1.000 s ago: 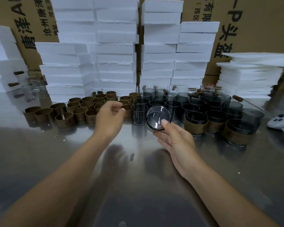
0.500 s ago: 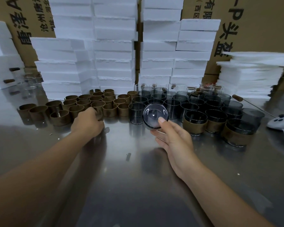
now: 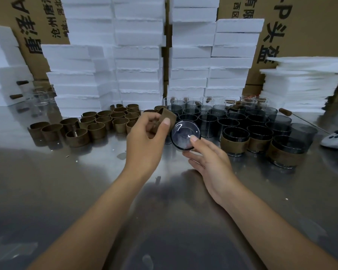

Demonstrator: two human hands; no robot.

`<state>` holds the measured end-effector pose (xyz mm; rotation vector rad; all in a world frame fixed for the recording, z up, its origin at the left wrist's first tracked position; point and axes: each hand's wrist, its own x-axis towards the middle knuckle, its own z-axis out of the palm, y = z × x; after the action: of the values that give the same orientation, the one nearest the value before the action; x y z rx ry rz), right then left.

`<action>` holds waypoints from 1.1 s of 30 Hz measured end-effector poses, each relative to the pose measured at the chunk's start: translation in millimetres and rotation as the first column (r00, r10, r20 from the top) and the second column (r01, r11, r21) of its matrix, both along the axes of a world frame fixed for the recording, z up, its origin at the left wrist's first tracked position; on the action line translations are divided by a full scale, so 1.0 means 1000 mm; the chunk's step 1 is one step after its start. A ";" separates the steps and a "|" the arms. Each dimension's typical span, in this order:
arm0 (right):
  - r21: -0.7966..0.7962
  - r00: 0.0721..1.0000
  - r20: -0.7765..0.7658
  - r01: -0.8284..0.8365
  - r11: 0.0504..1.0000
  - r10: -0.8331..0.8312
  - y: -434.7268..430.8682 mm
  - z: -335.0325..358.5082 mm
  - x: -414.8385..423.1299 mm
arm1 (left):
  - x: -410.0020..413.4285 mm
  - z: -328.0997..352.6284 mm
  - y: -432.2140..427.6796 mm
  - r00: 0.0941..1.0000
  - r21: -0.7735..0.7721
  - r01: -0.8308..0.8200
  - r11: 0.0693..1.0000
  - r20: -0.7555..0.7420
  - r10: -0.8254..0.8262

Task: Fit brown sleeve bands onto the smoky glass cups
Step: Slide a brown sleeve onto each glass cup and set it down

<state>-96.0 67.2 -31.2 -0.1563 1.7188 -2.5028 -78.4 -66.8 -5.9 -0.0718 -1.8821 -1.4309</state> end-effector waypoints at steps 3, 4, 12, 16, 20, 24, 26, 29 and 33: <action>0.012 1.000 -0.012 -0.010 1.000 0.010 0.000 0.000 -0.001 | 0.005 -0.001 0.002 0.995 -0.050 0.090 0.995 -0.027 -0.091; 0.015 1.000 -0.017 -0.015 1.000 0.015 0.000 0.000 -0.001 | 0.007 0.000 0.002 0.992 -0.072 0.118 0.990 -0.038 -0.121; -0.069 0.999 0.019 -0.041 0.997 0.042 0.004 0.000 -0.003 | 0.010 -0.005 -0.001 0.981 -0.310 0.189 0.932 0.008 -0.196; -0.196 0.993 0.054 -0.096 0.976 0.108 0.004 0.003 -0.002 | 0.010 -0.006 0.003 0.984 -0.422 0.130 0.897 -0.058 -0.170; -0.326 0.981 0.098 -0.129 0.937 0.169 0.003 0.008 0.000 | 0.012 -0.006 0.008 0.983 -0.405 0.109 0.908 -0.093 -0.159; -0.417 0.963 0.110 -0.181 0.891 0.247 0.003 0.008 0.000 | 0.013 -0.006 0.009 0.980 -0.375 0.088 0.923 -0.131 -0.147; -0.411 0.957 0.081 -0.221 0.885 0.277 0.005 0.008 0.000 | 0.014 -0.006 0.011 0.977 -0.346 0.084 0.934 -0.157 -0.146; -0.402 0.950 0.081 -0.246 0.882 0.302 0.006 0.009 0.000 | 0.017 -0.006 0.015 0.977 -0.299 0.090 0.950 -0.157 -0.142; -0.396 0.946 0.110 -0.239 0.887 0.304 0.005 0.010 0.001 | 0.019 -0.007 0.016 0.978 -0.325 0.114 0.939 -0.128 -0.163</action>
<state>-94.9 72.0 -21.1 -0.1920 1.0513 -2.5163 -59.4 -50.9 -13.4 -0.4668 -1.9914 -1.1634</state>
